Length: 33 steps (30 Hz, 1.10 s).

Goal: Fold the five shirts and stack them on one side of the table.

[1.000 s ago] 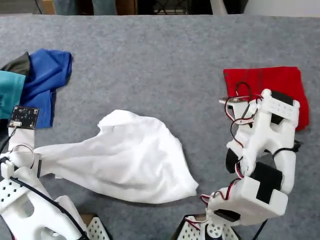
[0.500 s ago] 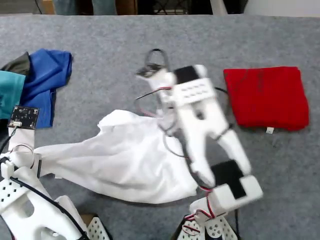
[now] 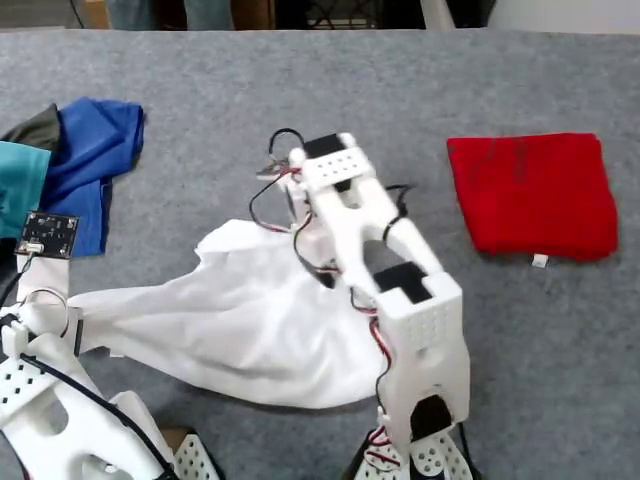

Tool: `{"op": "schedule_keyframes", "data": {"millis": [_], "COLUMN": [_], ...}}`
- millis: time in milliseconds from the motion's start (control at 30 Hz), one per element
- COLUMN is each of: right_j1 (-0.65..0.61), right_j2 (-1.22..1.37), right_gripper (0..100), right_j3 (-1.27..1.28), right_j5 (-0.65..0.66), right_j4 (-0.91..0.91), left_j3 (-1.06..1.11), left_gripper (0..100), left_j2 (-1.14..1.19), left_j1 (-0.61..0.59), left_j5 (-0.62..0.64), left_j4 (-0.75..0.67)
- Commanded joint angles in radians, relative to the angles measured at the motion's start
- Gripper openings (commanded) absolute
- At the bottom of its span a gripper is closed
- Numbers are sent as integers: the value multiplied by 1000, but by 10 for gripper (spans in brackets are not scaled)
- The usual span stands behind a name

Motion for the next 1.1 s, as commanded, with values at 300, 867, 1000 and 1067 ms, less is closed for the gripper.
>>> {"op": "schedule_keyframes", "data": {"millis": [300, 867, 1000, 1067], "right_j1": [330, 453, 316, 227], "right_j2": [-340, -473, -473, -473], "right_gripper": [14, 240, 240, 240], "right_j3": [403, 262, 128, 76], "right_j5": [252, 287, 287, 287], "right_j4": [8, 37, 34, 8], "left_j3": [27, 87, 88, 88], "left_gripper": [30, 30, 30, 30], "left_j2": [-3, -12, -12, -12], "left_j1": [24, 124, 124, 124], "left_j5": [12, 12, 12, 12], "left_j4": [-15, -9, -8, -8]}}
